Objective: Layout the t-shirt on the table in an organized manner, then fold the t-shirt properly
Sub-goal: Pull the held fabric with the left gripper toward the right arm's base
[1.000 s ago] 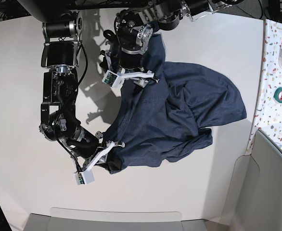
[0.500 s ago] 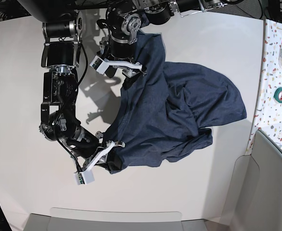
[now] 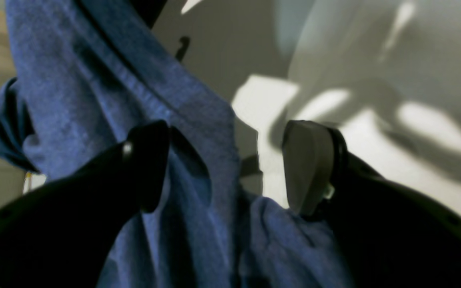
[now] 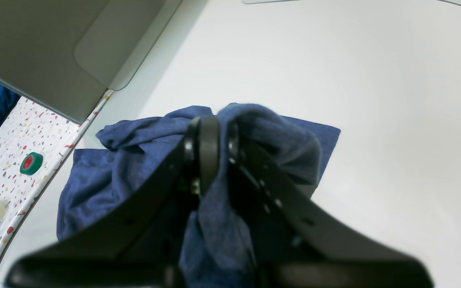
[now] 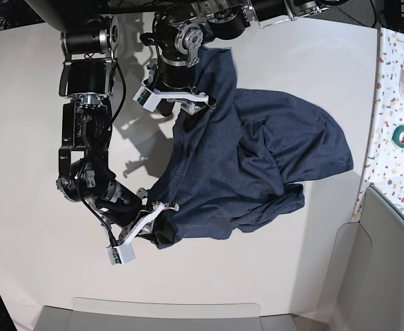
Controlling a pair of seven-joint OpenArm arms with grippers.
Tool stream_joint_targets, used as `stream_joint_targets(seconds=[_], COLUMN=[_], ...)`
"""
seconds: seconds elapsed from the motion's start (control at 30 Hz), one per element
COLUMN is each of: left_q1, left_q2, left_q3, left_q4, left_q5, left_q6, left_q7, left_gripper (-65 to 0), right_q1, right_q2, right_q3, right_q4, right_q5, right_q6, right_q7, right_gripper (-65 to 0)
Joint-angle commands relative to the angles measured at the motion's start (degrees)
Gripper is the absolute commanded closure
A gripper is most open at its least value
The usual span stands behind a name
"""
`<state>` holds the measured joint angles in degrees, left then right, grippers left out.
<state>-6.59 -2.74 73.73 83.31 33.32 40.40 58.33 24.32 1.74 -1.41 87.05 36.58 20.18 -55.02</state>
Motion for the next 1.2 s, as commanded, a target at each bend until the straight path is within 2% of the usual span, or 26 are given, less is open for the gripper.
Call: stream_joint_targets(seconds=[0.0, 0.33, 0.53, 0.63, 0.83, 1.03, 1.17], left_q1=[-1.5, -2.9, -2.6, -2.5, -2.4, -2.4, -2.4], left_q2=[0.1, 0.1, -0.1, -0.6, -0.8, -0.8, -2.5], left_q3=[-0.3, -0.3, -0.4, -2.0, -4.1, -5.0, -4.9], left_q4=[-0.4, -0.9, -0.9, -0.7, -0.6, -0.5, 2.8], left_q5=[-0.7, -0.8, -0.9, -0.8, -0.7, -0.7, -0.8], left_q6=[-0.4, -0.4, -0.4, -0.4, -0.4, -0.4, -0.4], left_q7=[1.9, 2.2, 2.3, 2.3, 2.3, 2.3, 2.3], left_gripper=[-43.6, -43.5, -38.6, -33.8, -18.5, -10.8, -2.2], right_q1=[1.7, 1.6, 1.6, 1.6, 1.6, 1.6, 1.6], right_q2=[0.0, 0.0, 0.1, 0.1, 0.1, 0.1, 0.1], right_q3=[0.0, 0.0, 0.0, 0.0, 0.0, 0.0, 0.0], right_q4=[1.0, 1.1, 1.1, 1.1, 1.1, 1.1, 1.0], right_q5=[1.1, 1.1, 1.1, 1.1, 1.1, 1.1, 1.1], right_q6=[0.3, 0.3, 0.3, 0.3, 0.3, 0.3, 0.3], right_q7=[1.7, 1.7, 1.7, 1.7, 1.6, 1.6, 1.6], right_gripper=[-2.3, -2.3, -2.3, -2.3, -2.3, -2.3, -2.3])
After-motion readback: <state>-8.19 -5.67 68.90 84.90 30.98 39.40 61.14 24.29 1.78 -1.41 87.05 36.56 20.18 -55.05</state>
